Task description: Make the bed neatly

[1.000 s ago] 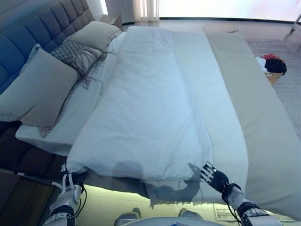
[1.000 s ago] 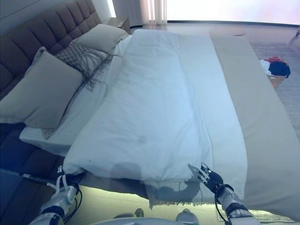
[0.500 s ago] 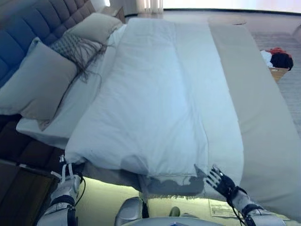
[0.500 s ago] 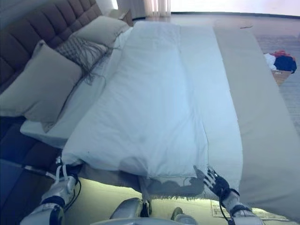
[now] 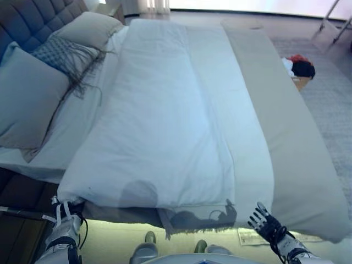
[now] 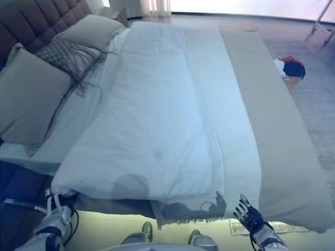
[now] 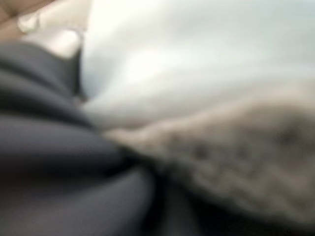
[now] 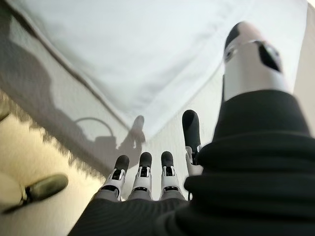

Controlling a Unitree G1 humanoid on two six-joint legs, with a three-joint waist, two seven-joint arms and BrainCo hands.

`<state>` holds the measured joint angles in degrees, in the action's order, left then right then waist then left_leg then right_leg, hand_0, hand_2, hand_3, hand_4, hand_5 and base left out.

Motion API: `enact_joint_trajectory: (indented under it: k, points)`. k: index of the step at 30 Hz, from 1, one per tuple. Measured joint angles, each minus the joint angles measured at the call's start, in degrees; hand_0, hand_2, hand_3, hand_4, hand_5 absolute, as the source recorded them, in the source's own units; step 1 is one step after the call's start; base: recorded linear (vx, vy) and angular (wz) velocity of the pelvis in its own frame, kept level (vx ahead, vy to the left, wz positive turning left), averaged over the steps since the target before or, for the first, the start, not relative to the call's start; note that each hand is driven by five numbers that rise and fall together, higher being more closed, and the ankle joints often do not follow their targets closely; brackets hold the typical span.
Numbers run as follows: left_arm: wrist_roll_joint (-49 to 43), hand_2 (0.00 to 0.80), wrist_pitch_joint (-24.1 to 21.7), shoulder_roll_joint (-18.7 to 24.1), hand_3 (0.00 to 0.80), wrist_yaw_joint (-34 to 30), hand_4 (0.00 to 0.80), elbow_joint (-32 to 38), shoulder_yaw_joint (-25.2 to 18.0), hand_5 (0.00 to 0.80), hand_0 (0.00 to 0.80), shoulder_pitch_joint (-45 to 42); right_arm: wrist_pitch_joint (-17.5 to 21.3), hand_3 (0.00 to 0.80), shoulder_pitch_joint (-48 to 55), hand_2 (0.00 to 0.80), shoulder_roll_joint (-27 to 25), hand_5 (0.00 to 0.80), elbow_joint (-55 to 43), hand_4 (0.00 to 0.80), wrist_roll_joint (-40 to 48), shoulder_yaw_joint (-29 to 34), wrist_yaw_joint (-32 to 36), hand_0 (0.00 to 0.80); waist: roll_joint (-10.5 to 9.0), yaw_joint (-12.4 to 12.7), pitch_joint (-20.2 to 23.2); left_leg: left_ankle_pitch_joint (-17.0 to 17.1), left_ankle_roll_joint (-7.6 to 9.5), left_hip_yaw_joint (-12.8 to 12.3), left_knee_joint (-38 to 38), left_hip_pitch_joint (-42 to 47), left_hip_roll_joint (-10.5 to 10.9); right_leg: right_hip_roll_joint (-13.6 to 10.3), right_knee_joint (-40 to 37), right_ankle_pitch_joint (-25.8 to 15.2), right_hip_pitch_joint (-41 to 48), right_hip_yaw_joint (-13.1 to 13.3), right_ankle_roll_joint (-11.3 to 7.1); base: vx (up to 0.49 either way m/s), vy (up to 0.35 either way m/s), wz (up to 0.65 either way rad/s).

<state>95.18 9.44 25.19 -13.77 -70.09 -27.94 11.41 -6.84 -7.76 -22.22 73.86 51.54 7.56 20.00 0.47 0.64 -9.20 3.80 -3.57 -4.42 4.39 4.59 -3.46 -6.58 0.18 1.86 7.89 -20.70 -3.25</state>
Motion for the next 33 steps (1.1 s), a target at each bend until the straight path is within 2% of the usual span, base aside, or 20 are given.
enact_joint_trajectory:
  k: [5, 24, 25, 26, 33]
  points:
    - [0.03, 0.800, 0.11, 0.00, 0.800, 1.02, 0.800, 0.05, 0.21, 0.800, 0.800, 0.01, -0.14, 0.000, -0.03, 0.000, 1.68, 0.000, -1.40, 0.000, -0.01, -0.26, 0.69, 0.000, -0.44, 0.17, 0.49, 0.20, 0.64, 0.11, 0.48, 0.73, 0.86, -0.65, -0.25, 0.08, 0.67, 0.13, -0.86, 0.004, 0.080, 0.03]
    - [0.07, 0.800, -1.82, -1.66, 0.800, 5.33, 0.800, 3.84, 0.28, 0.800, 0.800, -0.86, -1.03, 0.000, -0.88, 0.000, 1.41, 0.000, -1.91, 0.000, 0.94, -0.07, -0.52, 0.000, -0.63, 0.49, 0.63, 0.01, 0.37, 0.24, 0.04, 0.83, 0.43, -0.17, -0.46, 0.17, 1.17, 0.31, -0.66, -0.025, 0.049, 0.00]
    - [-0.03, 0.336, -1.82, -1.83, 0.336, 5.33, 0.336, 3.99, 0.36, 0.336, 0.336, -0.94, -1.03, 0.000, -0.88, 0.000, 1.41, 0.000, -2.05, 0.000, 0.96, -0.10, -0.56, 0.000, -0.63, 0.51, 0.63, 0.01, 0.37, 0.24, 0.03, 0.83, 0.43, -0.17, -0.46, 0.17, 1.18, 0.30, -0.66, 0.000, 0.000, 0.00]
    - [-0.17, 0.000, -1.82, -2.02, 0.000, 5.33, 0.000, 4.39, 0.60, 0.000, 0.000, -1.13, -1.04, 0.000, -0.87, 0.000, 1.41, 0.000, -2.28, 0.000, 0.99, -0.11, -0.60, 0.000, -0.63, 0.51, 0.63, 0.01, 0.37, 0.24, 0.02, 0.84, 0.42, -0.16, -0.46, 0.17, 1.19, 0.30, -0.66, 0.000, 0.000, 0.00]
    - [-6.56, 0.000, -0.95, -4.29, 0.000, 5.30, 0.000, 9.19, 4.27, 0.000, 0.000, -5.01, -1.03, 0.000, 1.03, 0.000, 1.57, 0.000, -3.83, 0.000, 1.47, -0.09, -1.10, 0.000, -0.08, 2.42, 1.46, 0.00, 0.35, 1.38, 0.20, 0.79, 0.70, -0.15, -1.19, 0.15, 2.04, 0.25, -0.75, -0.022, -0.032, 0.09]
